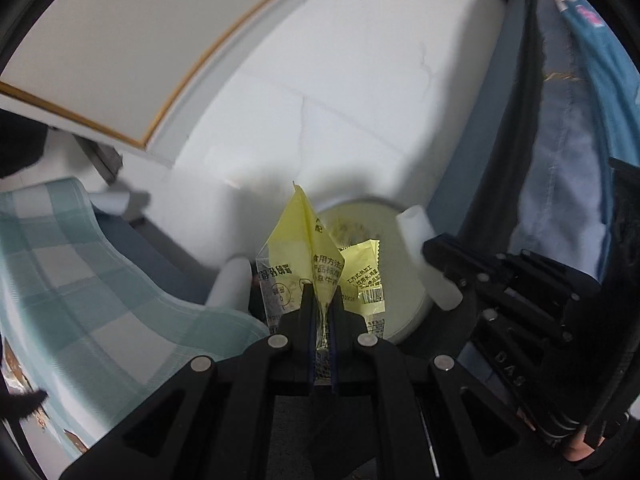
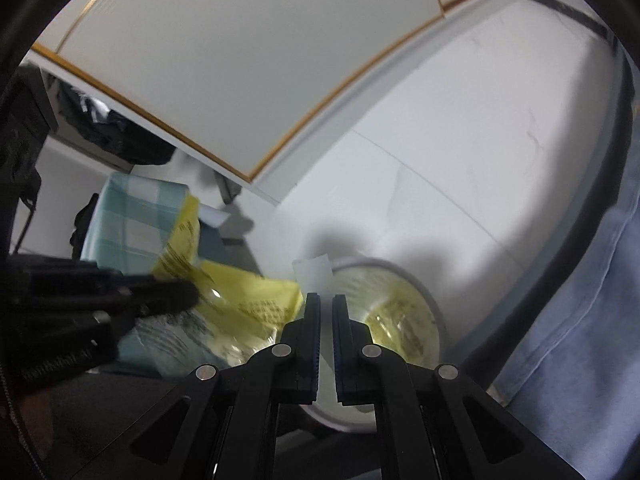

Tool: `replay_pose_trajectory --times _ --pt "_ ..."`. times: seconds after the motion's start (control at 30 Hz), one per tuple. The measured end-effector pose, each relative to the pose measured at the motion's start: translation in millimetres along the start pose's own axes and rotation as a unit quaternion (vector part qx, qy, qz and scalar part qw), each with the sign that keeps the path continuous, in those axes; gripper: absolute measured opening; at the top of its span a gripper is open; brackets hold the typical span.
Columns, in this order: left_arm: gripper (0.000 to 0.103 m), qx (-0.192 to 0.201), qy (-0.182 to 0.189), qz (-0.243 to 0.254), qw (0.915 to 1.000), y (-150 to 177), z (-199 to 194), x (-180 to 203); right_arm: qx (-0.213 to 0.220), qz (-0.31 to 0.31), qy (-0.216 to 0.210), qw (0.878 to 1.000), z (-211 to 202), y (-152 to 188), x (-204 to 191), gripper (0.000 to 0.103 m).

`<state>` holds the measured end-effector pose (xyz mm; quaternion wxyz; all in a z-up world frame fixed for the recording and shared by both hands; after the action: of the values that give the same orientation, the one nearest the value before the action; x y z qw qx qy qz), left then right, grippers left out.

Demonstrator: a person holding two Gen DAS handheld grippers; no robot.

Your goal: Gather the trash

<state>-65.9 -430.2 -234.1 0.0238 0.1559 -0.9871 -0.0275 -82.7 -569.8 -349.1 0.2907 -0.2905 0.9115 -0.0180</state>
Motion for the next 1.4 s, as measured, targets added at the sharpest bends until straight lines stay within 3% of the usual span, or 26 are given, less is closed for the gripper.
replay_pose_trajectory --times 0.07,0.2,0.37,0.47,0.63,0.83,0.97,1.1,1.33,1.4 --pt "0.002 -0.012 0.012 -0.015 0.9998 -2 7 -2 -0.004 0.014 0.004 1.0 8 -3 6 0.005" --pt "0.002 -0.012 -0.022 0.013 0.9996 -5 20 -2 -0.017 0.037 0.012 0.999 19 -2 13 0.005" --pt "0.003 -0.035 0.008 0.003 0.9993 -4 38 -4 -0.029 0.05 0.02 0.998 32 1 21 0.005" --pt "0.003 -0.052 0.055 -0.032 0.9966 -3 46 -8 -0.033 0.061 0.025 0.997 37 0 27 0.006" --pt "0.004 -0.058 0.095 -0.076 0.9908 -5 53 -14 -0.048 0.065 0.028 0.996 42 4 30 0.008" --pt "0.014 -0.079 0.113 -0.103 0.9851 -1 61 -18 -0.059 0.074 0.034 0.995 45 7 36 0.01" --pt "0.045 -0.073 0.105 -0.117 0.9849 0 60 -20 -0.063 0.068 0.037 0.995 44 9 35 0.01" --pt "0.049 -0.062 0.091 -0.127 0.9858 1 55 -29 -0.056 0.065 0.043 0.995 41 10 35 0.011" --pt "0.049 -0.075 0.095 -0.142 0.9825 8 64 -33 -0.035 0.065 0.05 0.996 31 10 35 0.023" --pt "0.059 -0.07 0.087 -0.14 0.9837 6 57 -33 -0.033 0.064 0.054 0.996 30 10 34 0.024"
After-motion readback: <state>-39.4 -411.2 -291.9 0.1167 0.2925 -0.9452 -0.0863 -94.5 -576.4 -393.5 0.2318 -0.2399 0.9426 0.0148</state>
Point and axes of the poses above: each gripper's, at about its wrist camera, not at the fingertips, and z roughly the way its jaws point, x to its right, y to its underside, the point moved 6 cm from there along z, roughly the way its jaws point, and after that the axes turned 9 degrees about z, right-handed, at the moved point
